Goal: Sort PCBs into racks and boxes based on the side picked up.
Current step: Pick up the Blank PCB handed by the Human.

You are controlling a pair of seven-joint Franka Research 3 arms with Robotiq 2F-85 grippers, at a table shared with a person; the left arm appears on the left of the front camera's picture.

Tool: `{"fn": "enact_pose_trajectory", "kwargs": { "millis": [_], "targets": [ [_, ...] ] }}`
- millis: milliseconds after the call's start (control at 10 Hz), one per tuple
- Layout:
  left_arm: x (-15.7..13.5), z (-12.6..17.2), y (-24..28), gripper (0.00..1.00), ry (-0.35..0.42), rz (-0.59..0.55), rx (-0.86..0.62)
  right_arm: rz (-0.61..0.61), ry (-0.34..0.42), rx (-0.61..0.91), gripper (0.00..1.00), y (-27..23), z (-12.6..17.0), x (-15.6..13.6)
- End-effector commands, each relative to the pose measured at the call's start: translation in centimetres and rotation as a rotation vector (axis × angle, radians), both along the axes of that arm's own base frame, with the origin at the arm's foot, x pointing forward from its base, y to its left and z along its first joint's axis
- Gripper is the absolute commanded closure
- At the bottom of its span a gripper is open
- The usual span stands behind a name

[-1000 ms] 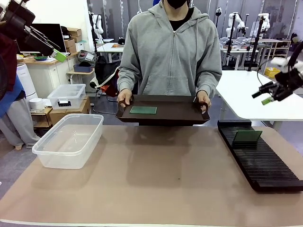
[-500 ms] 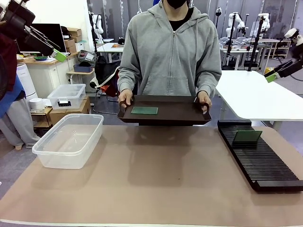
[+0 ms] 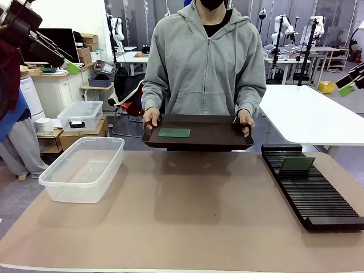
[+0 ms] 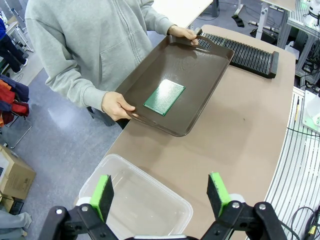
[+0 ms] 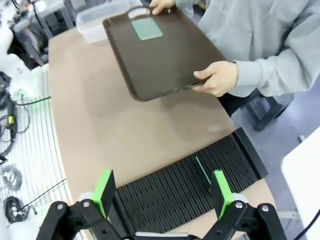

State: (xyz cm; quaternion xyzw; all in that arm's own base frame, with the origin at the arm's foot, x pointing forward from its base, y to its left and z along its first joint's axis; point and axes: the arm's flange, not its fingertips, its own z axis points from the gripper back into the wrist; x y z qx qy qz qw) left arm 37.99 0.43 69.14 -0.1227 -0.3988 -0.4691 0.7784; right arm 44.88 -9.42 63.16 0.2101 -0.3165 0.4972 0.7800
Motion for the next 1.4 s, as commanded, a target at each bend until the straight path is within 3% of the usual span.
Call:
{"fn": "enact_pose_trajectory", "kwargs": {
  "millis": [0,400,700,1000,1300],
  "targets": [
    [-0.1,0.0,0.1,0.0,0.003,-0.008,0.0,0.023,0.032,-0.002,0.0,-0.4,1.4,-0.6],
    [-0.1,0.0,0.1,0.0,0.003,-0.008,0.0,0.005,-0.008,-0.001,0.0,-2.0,2.6,-1.9],
    [-0.1,0.0,0.1,0.0,0.003,-0.008,0.0,-0.05,-0.105,0.0,0.0,-3.3,2.9,-2.8],
    [-0.1,0.0,0.1,0.0,0.003,-0.008,0.0,-0.098,-0.142,0.004,0.0,-4.3,3.0,-3.2],
    [-0.1,0.0,0.1,0.0,0.003,-0.008,0.0,-0.1,-0.112,-0.004,0.0,-5.1,3.7,-2.9]
  ]
}}
